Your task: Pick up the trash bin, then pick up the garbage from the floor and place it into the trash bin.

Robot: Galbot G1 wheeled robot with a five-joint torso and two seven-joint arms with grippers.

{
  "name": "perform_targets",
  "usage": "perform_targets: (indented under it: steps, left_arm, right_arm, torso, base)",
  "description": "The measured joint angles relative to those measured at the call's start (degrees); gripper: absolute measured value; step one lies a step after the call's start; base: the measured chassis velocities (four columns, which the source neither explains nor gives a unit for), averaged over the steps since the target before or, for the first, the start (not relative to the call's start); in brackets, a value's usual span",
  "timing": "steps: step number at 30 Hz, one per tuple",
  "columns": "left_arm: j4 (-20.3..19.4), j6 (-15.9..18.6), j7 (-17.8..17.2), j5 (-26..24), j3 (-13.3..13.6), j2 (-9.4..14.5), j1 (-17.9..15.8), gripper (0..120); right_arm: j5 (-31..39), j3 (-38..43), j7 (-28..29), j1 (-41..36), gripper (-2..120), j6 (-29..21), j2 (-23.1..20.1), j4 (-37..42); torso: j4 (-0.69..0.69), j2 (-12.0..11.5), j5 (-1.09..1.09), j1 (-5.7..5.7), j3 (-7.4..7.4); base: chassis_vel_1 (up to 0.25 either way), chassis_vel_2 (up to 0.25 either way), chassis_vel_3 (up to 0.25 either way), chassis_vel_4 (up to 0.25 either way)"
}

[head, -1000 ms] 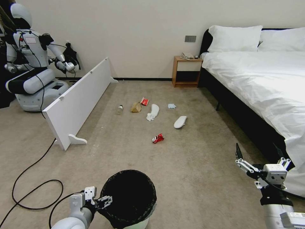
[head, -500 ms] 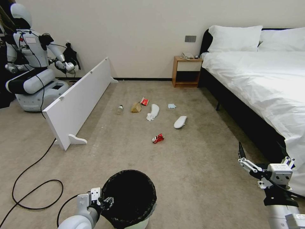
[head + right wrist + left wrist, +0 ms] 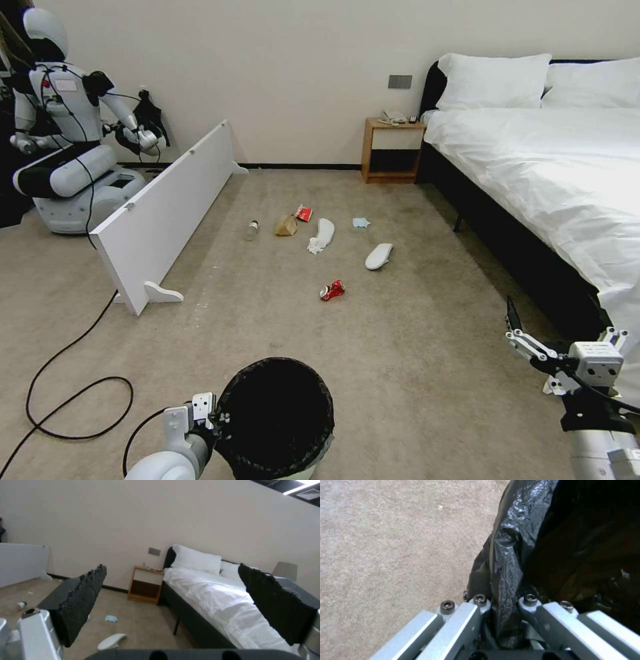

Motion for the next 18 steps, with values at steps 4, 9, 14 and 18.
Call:
perform_targets:
  steps: [4,9,14,18]
  left_arm:
    - [-2.2,0.4,0.1,-0.2,-1.0,0.1,1.5,3]
    - [-6.4,0.4,-0.2,-0.8,-3.9,0.2,3.8,3]
    - [-13.2,0.4,-0.6,-2.9,-9.4,0.1,6.8,3]
    - [-18.2,0.6,-2.3,-6.1,-16.0,0.0,8.6,3]
  right_arm:
    - [0.5,-0.2,-0.1,-0.3,100,0.0,0.1,0.2]
    - [1.0,-0.9,-0.3,-0.5,100,-0.2,0.3,0.4]
    - [2.1,-2.1,-0.3,-0.8,100,-0.7,0.4,0.4]
    - [3.6,-3.4,-0.4,-1.5,100,-0.1,0.3,-0.7]
  torso:
    - [-0.02,0.0,-0.05,0.0,0.01]
    - [0.02,0.0,-0.01,0.0,0.01]
    - [0.0,0.0,0.0,0.0,0.0]
    - [0.01,0.0,0.0,0.0,0.0]
  base:
    - [0.0,0.0,0.0,0.0]
    - [0.0,0.0,0.0,0.0]
    - [0.0,0.0,0.0,0.0]
    - [0.0,0.0,0.0,0.0]
